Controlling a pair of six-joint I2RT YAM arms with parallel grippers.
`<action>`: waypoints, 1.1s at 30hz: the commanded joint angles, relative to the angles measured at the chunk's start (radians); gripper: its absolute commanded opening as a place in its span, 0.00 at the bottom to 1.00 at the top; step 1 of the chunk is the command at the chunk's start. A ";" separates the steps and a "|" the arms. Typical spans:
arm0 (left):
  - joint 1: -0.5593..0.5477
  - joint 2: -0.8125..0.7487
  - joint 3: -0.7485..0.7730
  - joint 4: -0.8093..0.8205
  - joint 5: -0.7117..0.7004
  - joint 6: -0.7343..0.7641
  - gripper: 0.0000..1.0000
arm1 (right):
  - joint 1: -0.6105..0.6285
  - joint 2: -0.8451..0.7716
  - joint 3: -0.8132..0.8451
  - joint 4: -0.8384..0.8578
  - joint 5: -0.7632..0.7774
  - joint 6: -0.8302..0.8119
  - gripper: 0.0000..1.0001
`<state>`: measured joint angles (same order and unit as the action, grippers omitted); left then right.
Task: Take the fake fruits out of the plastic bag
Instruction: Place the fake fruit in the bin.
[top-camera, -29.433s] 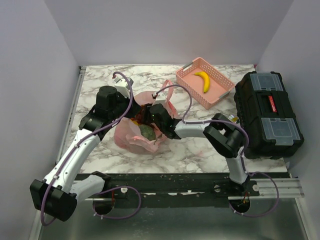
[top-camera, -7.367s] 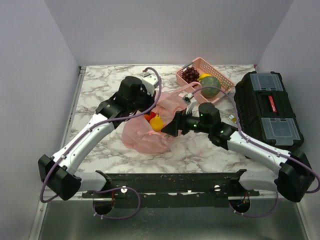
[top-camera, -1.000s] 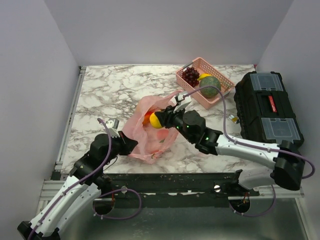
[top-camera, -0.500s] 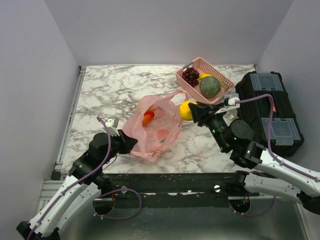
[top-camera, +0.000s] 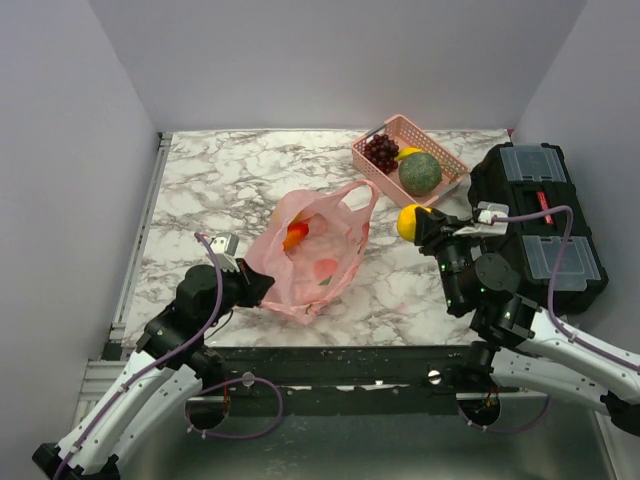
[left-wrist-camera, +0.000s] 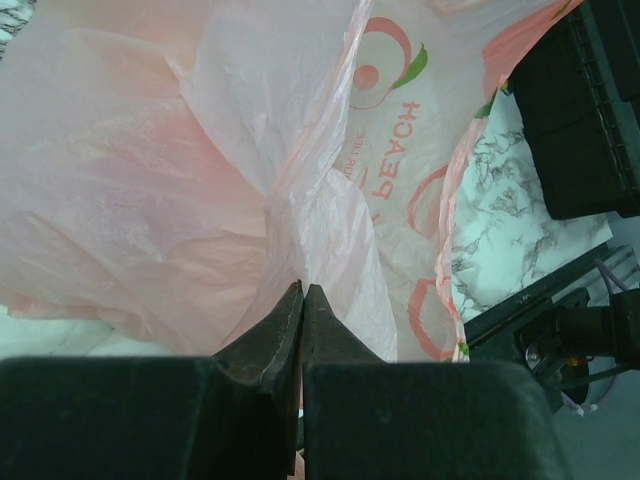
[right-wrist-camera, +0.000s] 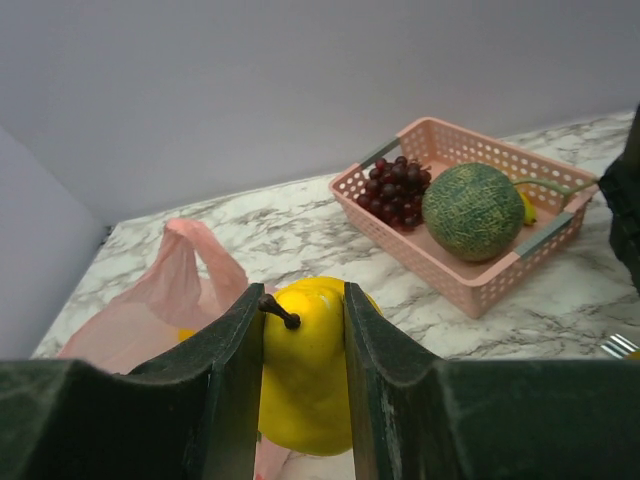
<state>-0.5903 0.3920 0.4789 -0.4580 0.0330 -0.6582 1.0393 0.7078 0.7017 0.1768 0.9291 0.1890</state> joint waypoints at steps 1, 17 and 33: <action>0.006 -0.008 0.016 0.025 0.009 0.028 0.00 | -0.006 0.041 0.006 0.078 0.169 -0.059 0.01; 0.007 -0.035 0.008 0.044 0.061 0.035 0.00 | -0.649 0.764 0.447 -0.001 -0.599 0.245 0.01; 0.006 -0.050 0.026 0.027 0.070 0.035 0.00 | -0.694 1.403 0.979 -0.225 -0.468 0.108 0.01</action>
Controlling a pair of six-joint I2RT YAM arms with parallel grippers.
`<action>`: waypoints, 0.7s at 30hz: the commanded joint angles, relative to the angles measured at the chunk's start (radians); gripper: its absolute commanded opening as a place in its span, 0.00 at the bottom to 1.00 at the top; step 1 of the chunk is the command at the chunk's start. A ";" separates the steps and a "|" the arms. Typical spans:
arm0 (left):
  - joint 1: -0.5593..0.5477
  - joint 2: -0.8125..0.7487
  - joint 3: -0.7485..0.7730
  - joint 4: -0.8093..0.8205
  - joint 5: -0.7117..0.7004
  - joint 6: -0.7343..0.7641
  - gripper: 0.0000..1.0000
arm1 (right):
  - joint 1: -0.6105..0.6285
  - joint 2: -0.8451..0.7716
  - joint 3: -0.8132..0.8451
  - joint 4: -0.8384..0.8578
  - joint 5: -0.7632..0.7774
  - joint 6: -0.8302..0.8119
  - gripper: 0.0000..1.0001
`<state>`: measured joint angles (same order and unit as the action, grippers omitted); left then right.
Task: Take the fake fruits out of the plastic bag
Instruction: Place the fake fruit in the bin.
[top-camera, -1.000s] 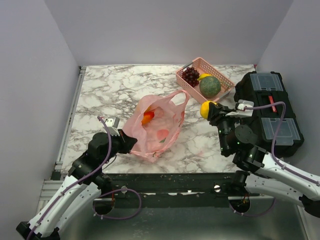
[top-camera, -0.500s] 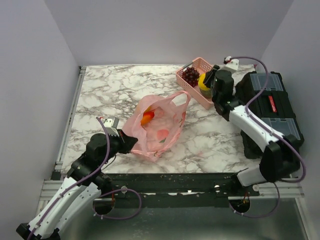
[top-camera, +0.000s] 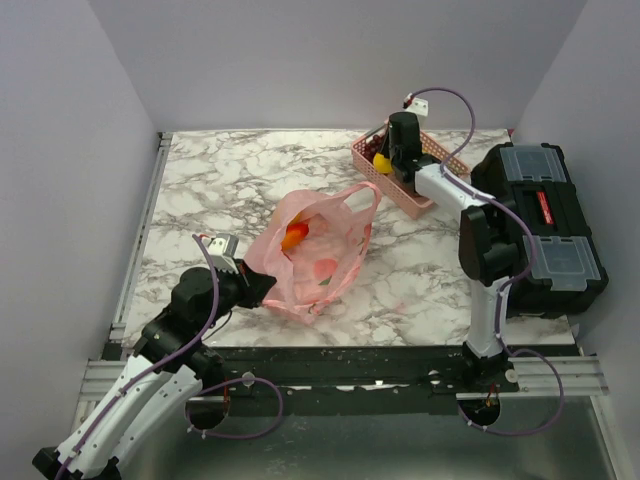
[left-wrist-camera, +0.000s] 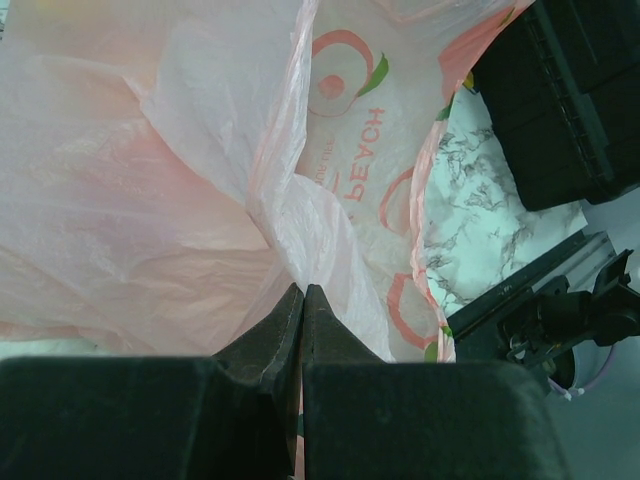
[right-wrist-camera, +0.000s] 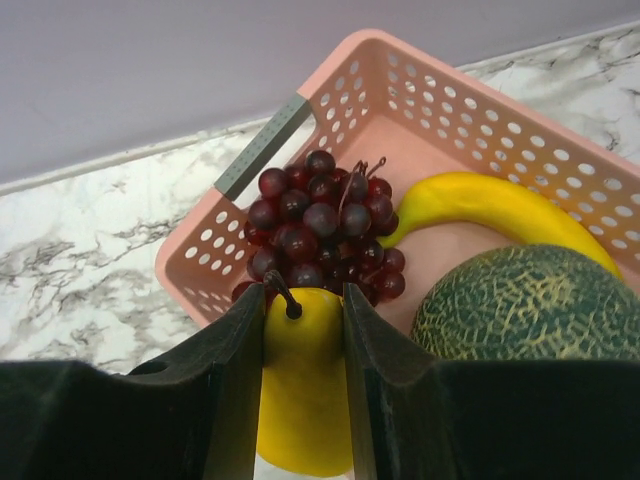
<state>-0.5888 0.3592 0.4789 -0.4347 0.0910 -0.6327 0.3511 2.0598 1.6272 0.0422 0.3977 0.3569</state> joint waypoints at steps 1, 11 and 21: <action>0.006 -0.018 0.023 0.007 0.012 0.007 0.00 | -0.007 0.066 0.061 -0.099 0.082 -0.070 0.01; 0.005 -0.004 0.024 0.011 0.015 0.001 0.00 | -0.006 0.121 0.110 -0.166 0.086 -0.104 0.25; 0.006 0.001 0.020 0.015 0.013 -0.006 0.00 | -0.006 -0.041 0.011 -0.190 0.010 -0.085 0.59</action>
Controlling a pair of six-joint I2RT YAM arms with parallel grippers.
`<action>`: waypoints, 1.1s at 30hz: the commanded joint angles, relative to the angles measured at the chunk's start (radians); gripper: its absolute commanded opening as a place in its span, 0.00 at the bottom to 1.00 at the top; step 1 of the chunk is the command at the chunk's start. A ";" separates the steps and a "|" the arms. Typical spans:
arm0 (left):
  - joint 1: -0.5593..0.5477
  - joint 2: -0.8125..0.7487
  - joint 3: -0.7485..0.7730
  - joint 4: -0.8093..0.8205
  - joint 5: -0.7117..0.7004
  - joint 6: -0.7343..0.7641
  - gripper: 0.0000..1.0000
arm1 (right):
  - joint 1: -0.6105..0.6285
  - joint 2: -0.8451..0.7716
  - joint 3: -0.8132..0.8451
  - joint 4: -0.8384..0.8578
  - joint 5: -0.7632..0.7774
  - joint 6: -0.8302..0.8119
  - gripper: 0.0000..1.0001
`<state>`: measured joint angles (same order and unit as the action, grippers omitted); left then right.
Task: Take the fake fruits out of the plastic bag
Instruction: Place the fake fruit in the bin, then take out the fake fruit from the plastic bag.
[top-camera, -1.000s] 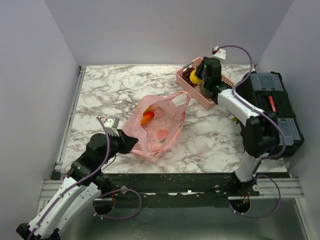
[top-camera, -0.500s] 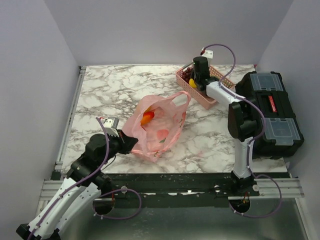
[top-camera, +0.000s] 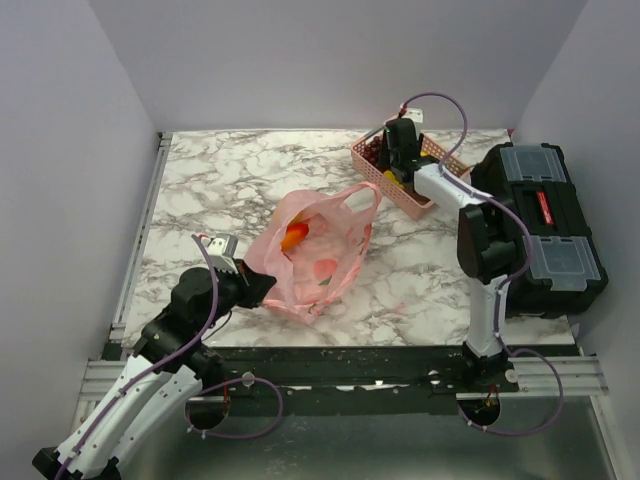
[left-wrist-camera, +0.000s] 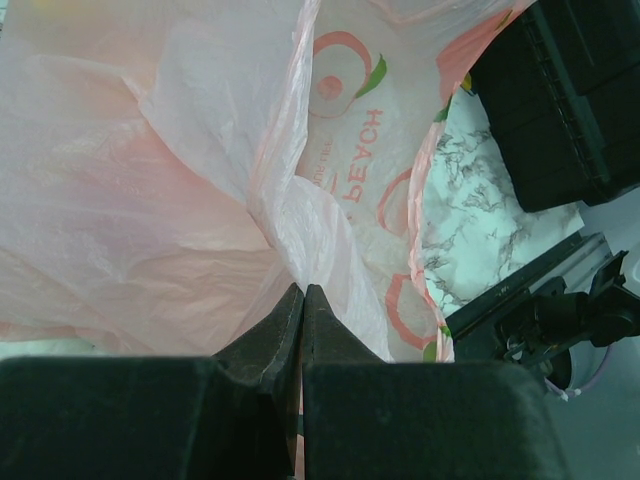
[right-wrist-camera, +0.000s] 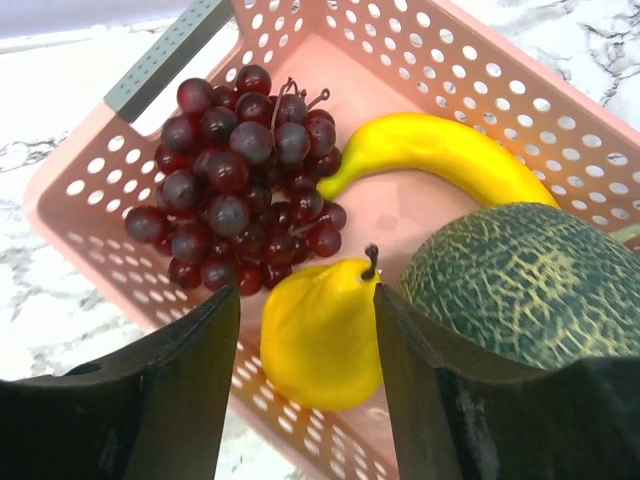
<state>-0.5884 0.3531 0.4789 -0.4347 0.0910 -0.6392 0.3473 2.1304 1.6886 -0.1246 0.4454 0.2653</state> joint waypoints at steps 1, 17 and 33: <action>0.006 0.011 0.022 0.015 0.013 0.002 0.00 | -0.002 -0.132 -0.070 -0.023 -0.042 0.008 0.60; 0.004 -0.012 -0.021 -0.073 -0.046 -0.024 0.00 | 0.013 -0.546 -0.679 0.138 -0.454 0.209 0.62; 0.005 -0.042 -0.061 -0.059 -0.060 -0.053 0.00 | 0.156 -1.195 -1.226 0.293 -0.666 0.404 0.65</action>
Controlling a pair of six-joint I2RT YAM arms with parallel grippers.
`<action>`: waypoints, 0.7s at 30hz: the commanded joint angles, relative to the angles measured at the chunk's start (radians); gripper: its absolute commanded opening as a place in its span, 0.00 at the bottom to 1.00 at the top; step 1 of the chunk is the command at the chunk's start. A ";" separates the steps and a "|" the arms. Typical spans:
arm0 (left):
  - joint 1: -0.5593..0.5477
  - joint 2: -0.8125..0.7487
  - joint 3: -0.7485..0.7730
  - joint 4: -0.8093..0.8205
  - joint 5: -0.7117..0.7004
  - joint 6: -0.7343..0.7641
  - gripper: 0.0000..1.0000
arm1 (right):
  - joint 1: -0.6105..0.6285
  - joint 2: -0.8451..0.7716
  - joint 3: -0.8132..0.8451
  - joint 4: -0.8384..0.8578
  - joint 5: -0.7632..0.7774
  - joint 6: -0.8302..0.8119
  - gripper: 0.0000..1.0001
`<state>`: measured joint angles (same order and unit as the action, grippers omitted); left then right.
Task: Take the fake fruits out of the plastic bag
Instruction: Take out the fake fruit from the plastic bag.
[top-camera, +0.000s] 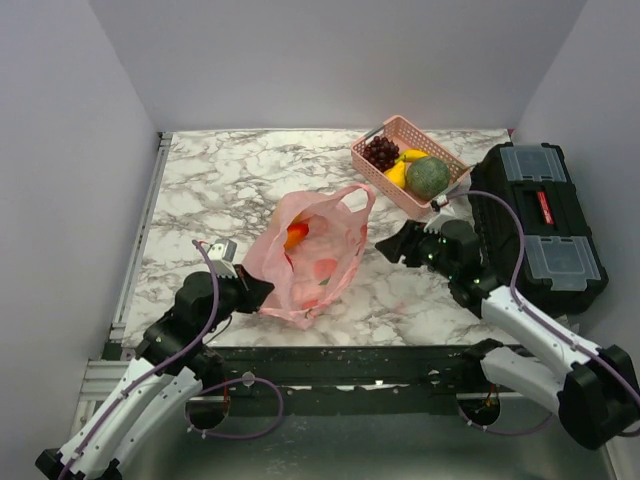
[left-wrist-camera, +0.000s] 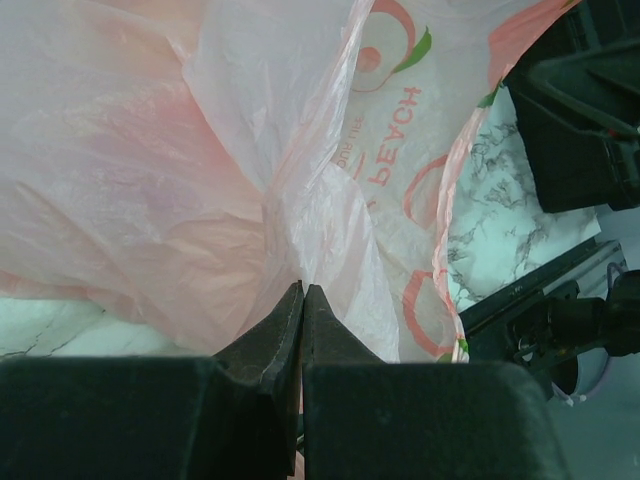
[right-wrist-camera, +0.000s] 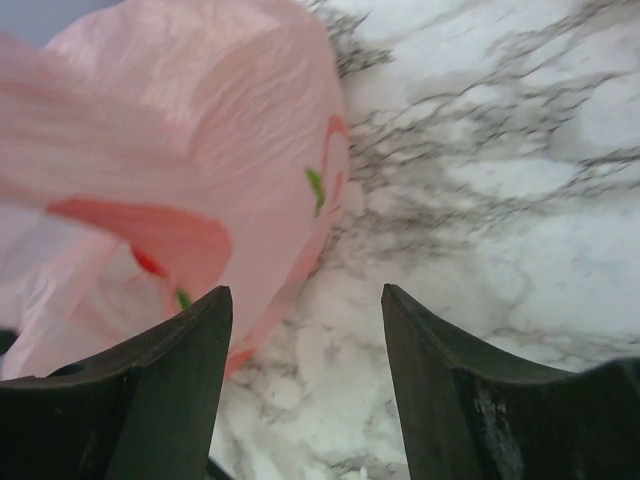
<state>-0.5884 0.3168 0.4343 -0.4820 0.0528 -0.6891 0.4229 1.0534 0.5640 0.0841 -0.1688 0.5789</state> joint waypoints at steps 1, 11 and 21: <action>0.005 -0.003 -0.014 -0.015 -0.025 -0.002 0.00 | 0.118 -0.156 -0.124 0.101 -0.024 0.106 0.65; 0.006 0.009 -0.002 -0.020 -0.031 -0.004 0.00 | 0.455 -0.101 -0.032 0.283 0.022 0.048 0.65; 0.007 -0.007 0.004 -0.028 -0.042 -0.024 0.00 | 0.497 0.367 0.281 0.250 0.114 0.044 0.63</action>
<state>-0.5884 0.3164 0.4294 -0.5056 0.0334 -0.7010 0.9169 1.3029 0.7864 0.3229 -0.1265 0.6128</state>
